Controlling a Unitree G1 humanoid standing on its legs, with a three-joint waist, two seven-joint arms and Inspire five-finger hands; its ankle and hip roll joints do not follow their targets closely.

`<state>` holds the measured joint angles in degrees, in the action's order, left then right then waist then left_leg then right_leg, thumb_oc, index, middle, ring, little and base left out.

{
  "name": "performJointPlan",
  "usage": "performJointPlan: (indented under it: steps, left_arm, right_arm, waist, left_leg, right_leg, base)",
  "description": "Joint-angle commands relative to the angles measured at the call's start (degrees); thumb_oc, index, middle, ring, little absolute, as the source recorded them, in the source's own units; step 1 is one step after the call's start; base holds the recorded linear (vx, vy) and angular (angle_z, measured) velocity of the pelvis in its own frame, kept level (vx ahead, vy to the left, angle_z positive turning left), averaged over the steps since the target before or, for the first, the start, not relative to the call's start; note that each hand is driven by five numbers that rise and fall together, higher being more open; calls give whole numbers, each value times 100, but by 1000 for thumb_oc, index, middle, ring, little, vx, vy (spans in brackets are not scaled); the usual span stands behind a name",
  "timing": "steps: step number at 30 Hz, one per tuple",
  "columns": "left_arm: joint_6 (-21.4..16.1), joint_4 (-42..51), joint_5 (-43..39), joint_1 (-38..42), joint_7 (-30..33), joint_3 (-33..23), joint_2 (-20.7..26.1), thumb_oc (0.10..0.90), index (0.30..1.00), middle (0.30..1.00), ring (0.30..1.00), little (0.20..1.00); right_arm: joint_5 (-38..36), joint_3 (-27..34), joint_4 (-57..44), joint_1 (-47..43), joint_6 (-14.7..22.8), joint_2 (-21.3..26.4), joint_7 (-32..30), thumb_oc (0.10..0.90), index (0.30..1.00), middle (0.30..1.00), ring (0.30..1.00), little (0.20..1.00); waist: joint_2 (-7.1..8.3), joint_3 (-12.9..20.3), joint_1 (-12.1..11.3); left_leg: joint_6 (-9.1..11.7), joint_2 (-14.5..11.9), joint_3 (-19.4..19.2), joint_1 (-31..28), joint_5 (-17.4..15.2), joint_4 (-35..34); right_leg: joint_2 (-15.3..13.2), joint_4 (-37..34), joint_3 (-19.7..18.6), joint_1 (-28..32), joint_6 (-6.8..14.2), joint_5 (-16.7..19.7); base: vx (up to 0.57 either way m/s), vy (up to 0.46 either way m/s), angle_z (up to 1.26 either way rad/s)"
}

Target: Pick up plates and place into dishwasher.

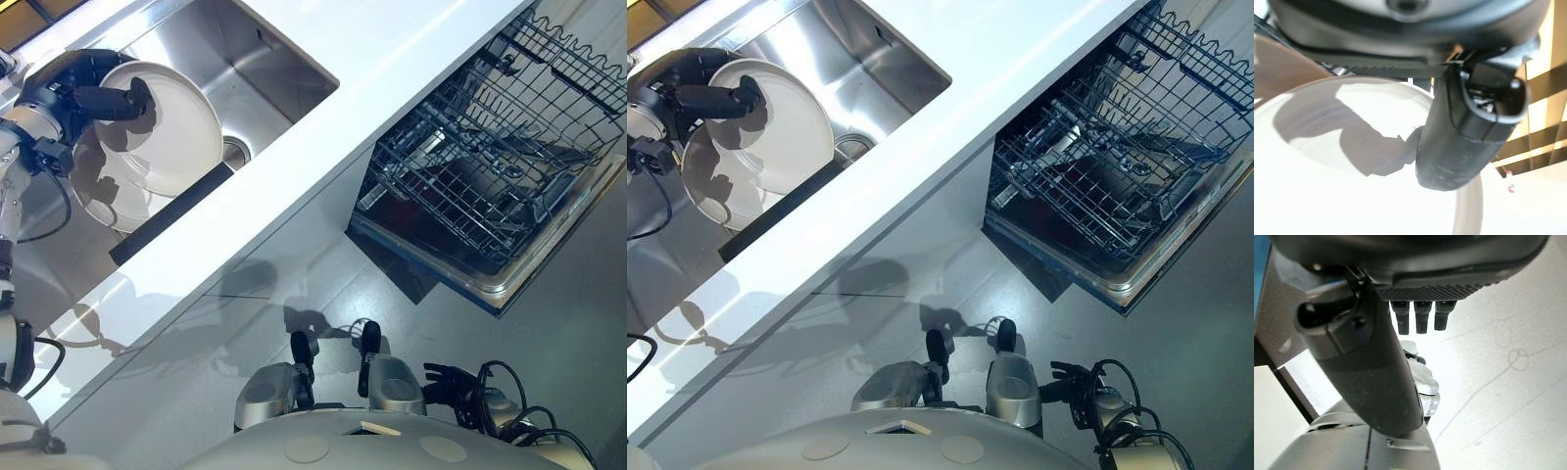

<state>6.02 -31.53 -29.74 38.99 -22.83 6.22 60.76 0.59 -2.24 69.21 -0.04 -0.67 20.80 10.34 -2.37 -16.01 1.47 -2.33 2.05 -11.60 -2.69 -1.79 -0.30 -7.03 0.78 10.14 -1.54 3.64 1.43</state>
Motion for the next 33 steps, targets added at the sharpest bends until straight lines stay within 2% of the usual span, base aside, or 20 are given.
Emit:
performJointPlan:
  steps: [1, 5, 8, 10, 12, 14, 17, 18, 22, 23, 26, 31, 33]
  left_arm:
    - [-413, 689, -438, -335, -488, -249, -167, 100, 300, 300, 300, 200]
    - [-561, 832, -521, -396, -291, -381, -106, 100, 300, 300, 300, 200]
    - [-850, 852, -301, -474, 237, -555, -44, 100, 300, 300, 300, 200]
    - [-1107, 912, -188, -552, 917, -750, 20, 100, 300, 300, 300, 200]
    - [-1338, 947, 221, -674, 1512, -1046, 41, 100, 300, 300, 300, 200]
    - [-1654, 933, 313, -825, 1917, -1272, 77, 100, 300, 300, 300, 200]
    - [-1876, 975, 252, -965, 2195, -1470, 110, 100, 300, 300, 300, 200]
    - [-2068, 1006, 492, -1058, 2497, -1574, 45, 100, 300, 300, 300, 200]
    - [-2364, 1049, 1050, -1212, 3155, -1691, 36, 100, 300, 300, 300, 200]
    - [-2455, 1039, 1050, -1227, 3298, -1685, 67, 100, 300, 300, 300, 200]
    - [-2741, 1158, 1225, -1325, 3802, -1767, 40, 100, 300, 300, 300, 200]
    - [-3471, 1513, 1707, -1500, 4728, -1866, -345, 100, 300, 300, 300, 200]
    - [-3677, 1678, 2232, -1484, 5194, -1818, -544, 100, 300, 300, 300, 200]
  right_arm:
    - [-267, 114, 328, 270, 96, 244, 7, 800, 900, 900, 900, 900]
    - [-684, 187, 245, 295, 285, 213, -8, 800, 900, 900, 900, 900]
    - [-645, 209, 77, 310, 609, 215, -123, 800, 900, 900, 900, 900]
    - [-577, 140, -196, 346, 863, 225, -279, 800, 900, 900, 900, 900]
    - [-339, 21, -717, 393, 966, 252, -445, 800, 900, 900, 900, 900]
    - [-297, -100, -1201, 456, 937, 283, -519, 800, 900, 900, 900, 900]
    - [-411, -146, -1623, 513, 957, 301, -527, 800, 900, 900, 900, 900]
    - [-423, -153, -1839, 541, 972, 307, -549, 800, 900, 900, 900, 900]
    - [-586, -141, -2398, 652, 1051, 334, -508, 800, 900, 900, 900, 900]
    - [-749, -130, -2510, 680, 1134, 355, -415, 800, 900, 900, 900, 900]
    - [-1396, -28, -3392, 830, 1029, 300, 68, 800, 900, 900, 900, 900]
    - [-3081, 221, -4526, 1034, 916, 18, 1160, 800, 900, 900, 900, 900]
    - [-3640, 373, -4851, 1035, 796, -89, 1431, 800, 900, 900, 900, 900]
  waist:
    - [-180, 494, -62]
    - [-181, 578, -53]
    - [-170, 643, -34]
    - [-153, 671, -3]
    - [-129, 715, 20]
    - [-103, 764, 39]
    - [-70, 829, 57]
    - [-48, 867, 76]
    - [-12, 941, 144]
    - [-5, 955, 163]
    - [33, 990, 246]
    - [91, 1076, 376]
    - [103, 1129, 429]
  left_leg:
    - [-133, 314, 127, 301, -532, 372]
    - [-105, 258, 114, 208, -512, 283]
    - [-68, 224, 104, 140, -485, 199]
    - [-44, 206, 119, 59, -495, 158]
    - [-1, 170, 112, 38, -471, 132]
    - [52, 138, 115, 32, -432, 102]
    - [118, 82, 107, 50, -369, 71]
    - [170, 37, 94, 40, -342, 56]
    - [252, -51, 60, 14, -289, 37]
    - [267, -66, 45, 8, -283, 36]
    - [300, -113, 26, -4, -282, 63]
    - [325, -152, 22, -29, -287, 66]
    - [327, -161, 23, -61, -279, 32]
  right_leg:
    - [148, 882, 126, -310, 316, -779]
    - [225, 850, 146, -193, 260, -851]
    - [291, 748, 153, -91, 214, -867]
    - [343, 694, 149, 7, 185, -915]
    - [391, 590, 151, 79, 137, -919]
    - [442, 486, 138, 146, 97, -912]
    - [504, 365, 123, 194, 51, -877]
    - [532, 299, 129, 249, 23, -878]
    - [590, 192, 152, 348, -33, -873]
    - [598, 169, 158, 365, -40, -868]
    - [619, 105, 152, 407, -83, -859]
    - [639, 89, 123, 425, -133, -891]
    - [652, 102, 116, 422, -146, -911]
  base:
    - [-46, -89, 1]
    - [-62, -118, 4]
    - [-64, -142, 0]
    - [-50, -143, -2]
    - [-70, -135, -3]
    - [-66, -115, -4]
    - [-62, -136, -5]
    - [-54, -153, 2]
    - [-33, -139, 0]
    - [-15, -126, 0]
    - [-11, -121, -4]
    - [-10, -96, -7]
    - [-5, -74, -6]
